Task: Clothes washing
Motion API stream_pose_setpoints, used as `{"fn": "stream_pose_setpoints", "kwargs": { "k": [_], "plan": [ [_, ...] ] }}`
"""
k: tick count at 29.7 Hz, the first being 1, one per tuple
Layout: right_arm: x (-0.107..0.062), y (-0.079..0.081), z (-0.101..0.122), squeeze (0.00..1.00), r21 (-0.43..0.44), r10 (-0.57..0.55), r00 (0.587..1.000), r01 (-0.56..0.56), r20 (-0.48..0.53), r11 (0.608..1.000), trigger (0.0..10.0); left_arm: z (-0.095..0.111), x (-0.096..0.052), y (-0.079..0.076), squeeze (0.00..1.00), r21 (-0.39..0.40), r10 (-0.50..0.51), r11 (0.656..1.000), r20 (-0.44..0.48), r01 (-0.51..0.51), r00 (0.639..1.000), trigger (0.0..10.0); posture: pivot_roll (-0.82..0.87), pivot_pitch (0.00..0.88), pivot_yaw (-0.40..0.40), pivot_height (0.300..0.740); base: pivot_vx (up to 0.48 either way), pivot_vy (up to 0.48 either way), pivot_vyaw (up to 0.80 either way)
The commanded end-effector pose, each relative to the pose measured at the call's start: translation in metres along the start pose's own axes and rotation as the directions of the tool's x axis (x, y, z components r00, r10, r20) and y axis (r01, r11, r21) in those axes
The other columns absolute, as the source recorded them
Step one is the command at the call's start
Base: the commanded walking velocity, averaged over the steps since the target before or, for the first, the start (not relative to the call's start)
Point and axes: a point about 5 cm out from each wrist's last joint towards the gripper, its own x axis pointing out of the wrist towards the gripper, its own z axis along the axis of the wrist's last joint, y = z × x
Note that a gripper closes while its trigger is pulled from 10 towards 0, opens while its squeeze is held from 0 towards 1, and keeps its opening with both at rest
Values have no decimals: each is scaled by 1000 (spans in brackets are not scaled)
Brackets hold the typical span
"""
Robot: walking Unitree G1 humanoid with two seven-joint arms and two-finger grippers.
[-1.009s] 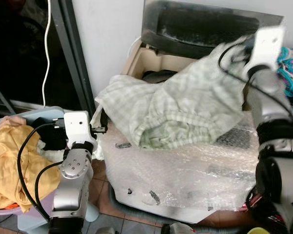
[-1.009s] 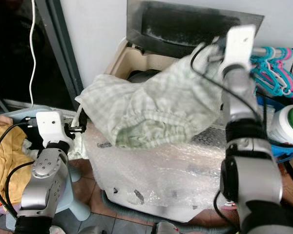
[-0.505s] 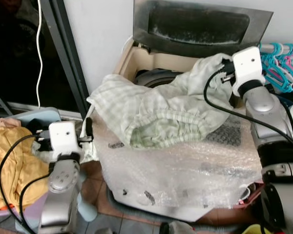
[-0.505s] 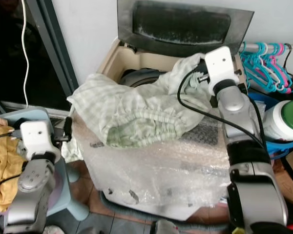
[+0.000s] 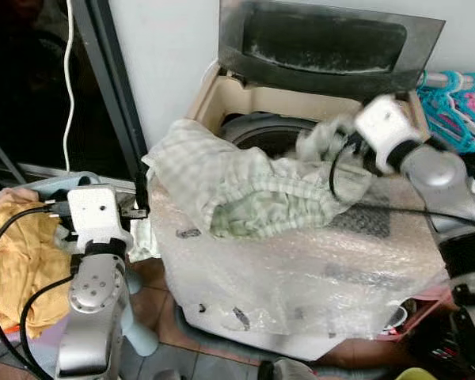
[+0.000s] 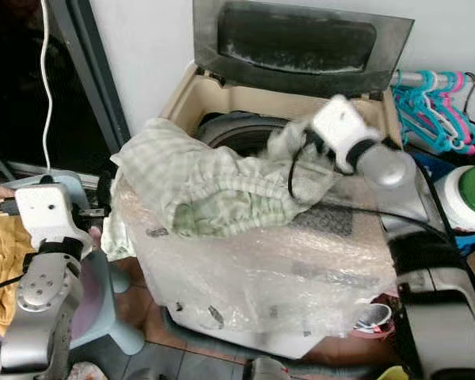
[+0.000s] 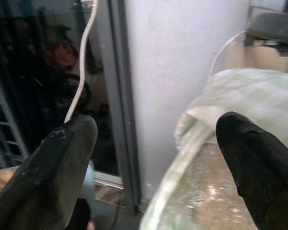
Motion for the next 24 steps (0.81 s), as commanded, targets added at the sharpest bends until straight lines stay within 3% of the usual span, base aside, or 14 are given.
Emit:
{"fn": "stream_pose_setpoints", "kwargs": {
  "k": [1,2,3,4,7,9,12,14,16,17,21,22,24],
  "plan": [
    [-7,-6,23,0,29,83,991,-87,102,996,10000,11,1,-6,0,-2,-56,998,41,56,998,10000,4,0,-15,740,0,0,0],
    [-11,-11,26,0,95,89,988,-102,127,990,10000,13,1,-8,0,4,-71,997,51,71,996,10000,5,0,-15,740,0,0,0],
    [-13,-17,28,816,136,81,985,-102,152,985,10000,14,1,-9,0,9,-84,996,58,83,995,10000,5,0,-14,740,0,0,0],
    [-16,-26,34,1000,182,47,979,-84,199,980,10000,15,1,-10,0,14,-90,996,58,89,994,10000,5,0,-14,740,0,0,0],
    [-15,-35,47,1000,272,-22,956,-61,293,960,10000,12,2,-8,0,12,-80,997,45,79,996,10000,4,0,-13,740,0,0,0],
    [-12,-25,59,1000,320,-7,931,-118,364,940,10000,10,2,-8,0,9,-81,997,39,81,996,10000,5,0,-13,740,0,0,0],
    [-3,-1,65,1000,307,78,917,-210,391,928,10000,9,2,-10,0,1,-89,996,30,89,996,10000,6,0,-11,740,0,0,0],
    [6,25,63,729,256,175,918,-276,357,926,10000,8,3,-11,0,0,-96,995,26,96,995,10000,5,0,-9,740,0,0,0],
    [21,53,55,0,225,236,930,-303,281,926,10000,8,3,-12,0,0,-101,995,24,101,995,10000,7,0,-10,740,0,0,0],
    [28,68,54,0,204,261,931,-315,254,927,10000,8,4,-13,0,0,-105,995,25,105,994,10000,8,0,-10,740,0,0,0],
    [39,92,52,0,208,270,940,-312,210,927,10000,9,5,-14,0,-2,-110,994,27,110,994,10000,13,0,-13,740,0,0,0],
    [45,104,49,0,173,274,948,-301,164,938,2392,10,5,-14,0,-3,-110,994,28,111,993,10000,16,0,-15,740,0,0,0],
    [47,110,46,0,136,279,950,-297,138,945,2392,9,5,-15,0,-3,-111,994,28,111,993,10000,16,0,-15,740,0,0,0]
  ]
}}
